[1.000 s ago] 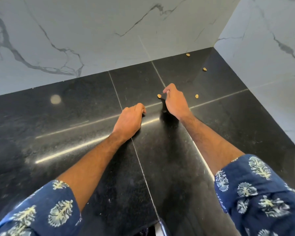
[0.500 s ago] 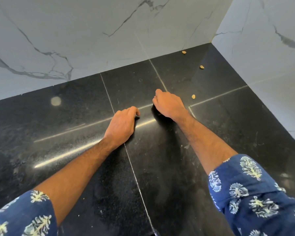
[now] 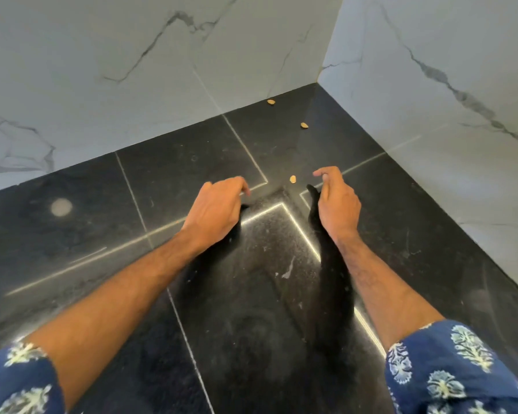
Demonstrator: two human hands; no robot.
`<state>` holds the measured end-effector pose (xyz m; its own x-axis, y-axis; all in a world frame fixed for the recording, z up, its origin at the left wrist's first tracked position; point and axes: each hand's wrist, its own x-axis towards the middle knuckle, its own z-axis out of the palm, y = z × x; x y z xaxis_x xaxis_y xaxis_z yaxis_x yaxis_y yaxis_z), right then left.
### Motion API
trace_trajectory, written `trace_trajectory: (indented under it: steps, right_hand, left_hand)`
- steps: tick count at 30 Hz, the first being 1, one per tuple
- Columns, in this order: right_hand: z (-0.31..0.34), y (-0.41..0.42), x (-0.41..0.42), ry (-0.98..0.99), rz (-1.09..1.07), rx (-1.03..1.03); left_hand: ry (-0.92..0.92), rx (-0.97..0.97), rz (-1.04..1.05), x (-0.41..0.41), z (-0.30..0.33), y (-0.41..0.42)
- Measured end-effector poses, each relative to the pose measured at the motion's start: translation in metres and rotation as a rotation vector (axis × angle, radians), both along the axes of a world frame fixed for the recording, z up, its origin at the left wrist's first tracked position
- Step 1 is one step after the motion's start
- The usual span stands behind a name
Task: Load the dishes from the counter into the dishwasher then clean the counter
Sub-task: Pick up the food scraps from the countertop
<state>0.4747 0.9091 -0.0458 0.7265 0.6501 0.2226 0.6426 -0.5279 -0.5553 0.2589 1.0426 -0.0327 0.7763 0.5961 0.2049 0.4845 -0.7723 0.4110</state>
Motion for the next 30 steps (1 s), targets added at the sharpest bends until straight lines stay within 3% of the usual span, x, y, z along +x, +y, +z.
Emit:
trace_trajectory:
  steps: [3, 7, 16, 20, 24, 30]
  right_hand:
    - [-0.002, 0.001, 0.004, -0.018, 0.006, -0.008]
    - [-0.001, 0.002, 0.003, -0.076, -0.009, -0.06]
    - [0.0, 0.004, 0.004, -0.058, -0.031, -0.064]
    - [0.0, 0.005, 0.003, -0.056, -0.032, -0.073]
    - [0.002, 0.004, 0.003, -0.094, -0.028, -0.1]
    - [0.003, 0.004, 0.003, -0.113, -0.023, -0.121]
  left_hand:
    - [-0.017, -0.003, -0.008, 0.067, 0.0, 0.005]
    - [0.088, 0.05, -0.08, 0.115, -0.007, 0.006]
    - [-0.043, -0.086, -0.084, 0.107, -0.015, 0.018]
    - [0.013, 0.032, -0.04, 0.105, -0.011, 0.03]
    - [0.219, 0.253, -0.265, 0.117, -0.003, 0.031]
    - [0.264, 0.093, -0.321, 0.129, 0.004, 0.036]
